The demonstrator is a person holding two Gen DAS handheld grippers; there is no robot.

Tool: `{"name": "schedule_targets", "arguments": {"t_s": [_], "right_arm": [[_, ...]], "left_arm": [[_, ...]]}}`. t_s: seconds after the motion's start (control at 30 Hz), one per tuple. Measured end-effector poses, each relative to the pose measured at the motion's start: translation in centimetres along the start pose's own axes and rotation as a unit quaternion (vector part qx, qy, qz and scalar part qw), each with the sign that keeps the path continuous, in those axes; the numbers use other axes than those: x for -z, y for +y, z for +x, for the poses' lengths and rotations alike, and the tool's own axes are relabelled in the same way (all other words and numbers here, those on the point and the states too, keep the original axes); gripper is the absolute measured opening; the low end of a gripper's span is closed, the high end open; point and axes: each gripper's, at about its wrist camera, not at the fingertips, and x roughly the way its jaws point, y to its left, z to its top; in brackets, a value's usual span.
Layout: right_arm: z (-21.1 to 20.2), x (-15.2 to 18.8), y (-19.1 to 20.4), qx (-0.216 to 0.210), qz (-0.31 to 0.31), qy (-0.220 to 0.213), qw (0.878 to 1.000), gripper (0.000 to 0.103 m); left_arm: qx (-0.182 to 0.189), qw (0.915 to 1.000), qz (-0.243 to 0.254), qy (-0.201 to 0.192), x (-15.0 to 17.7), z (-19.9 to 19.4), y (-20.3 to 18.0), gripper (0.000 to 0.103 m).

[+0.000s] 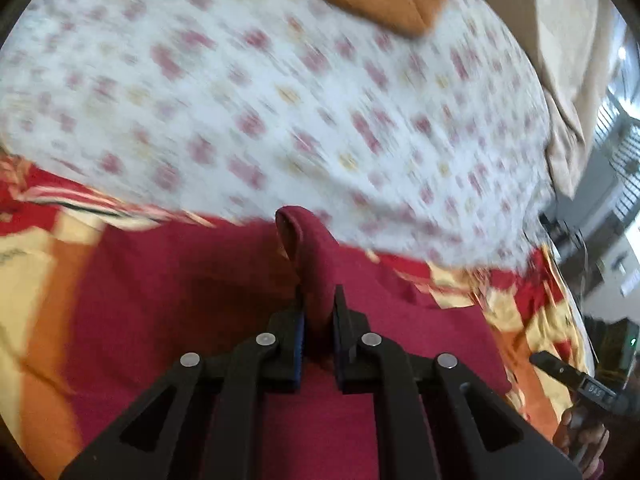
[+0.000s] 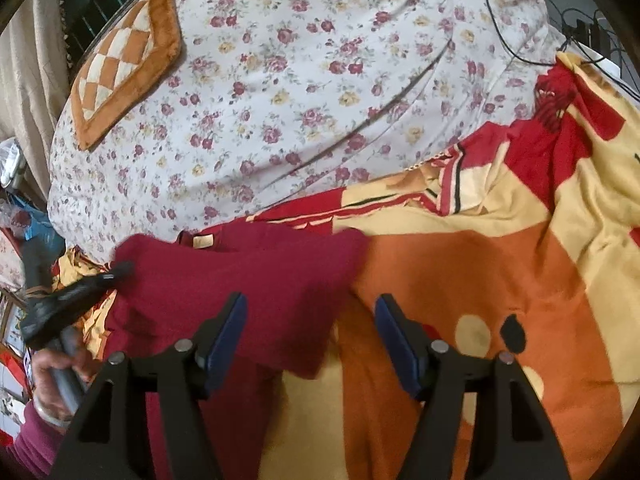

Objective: Fold small clothes

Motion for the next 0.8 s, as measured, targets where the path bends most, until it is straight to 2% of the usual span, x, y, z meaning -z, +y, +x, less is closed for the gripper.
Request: {"name": "schedule_targets", "arguments": {"t_s": [0.07, 0.2, 0.43, 0.47, 0.53, 0.57, 0.67, 0.8], "right_arm": [[0.9, -0.4, 0.1, -0.001, 0.003, 0.004, 1.0, 0.072], [4.3, -1.2, 0.3, -0.005, 0.018, 0.034, 0.999, 0.073], [11.6, -2.8, 1.4, 0.005, 0.024, 0.086, 0.996, 0.072], [12.5, -2.8, 1.3, 0.002, 0.031, 0.098, 0.995, 0.07], [14.1, -2.8, 1.1, -0.006, 0.036, 0.12, 0.992, 0.041], [14.2, -3.0, 1.2, 0.012, 0.027, 0.114, 0.993, 0.022], [13.4, -3.4, 1.1, 0.034, 0.012, 0.074, 0.997, 0.014], [14.7, -3.0, 0.4, 0.062, 0.003, 0.09, 0.994, 0.015]], "left_arm": [[-0.017, 0.9998, -0.005, -0.005, -0.3, -1.1, 2.1, 0.0], [-0.026, 0.999, -0.029, 0.021, 0.8, -0.6, 4.8, 0.0], [-0.035, 0.9978, -0.046, 0.034, 2.5, 0.0, 6.3, 0.0], [-0.035, 0.9976, -0.048, 0.034, 2.6, 0.0, 6.6, 0.0], [-0.036, 0.9974, -0.049, 0.039, 2.8, 0.1, 7.0, 0.0], [-0.037, 0.9973, -0.047, 0.042, 3.0, 0.2, 7.1, 0.001], [-0.047, 0.9956, -0.053, 0.062, 4.0, 1.1, 7.7, 0.002], [-0.051, 0.9942, -0.063, 0.07, 4.5, 1.3, 8.0, 0.006]]}}
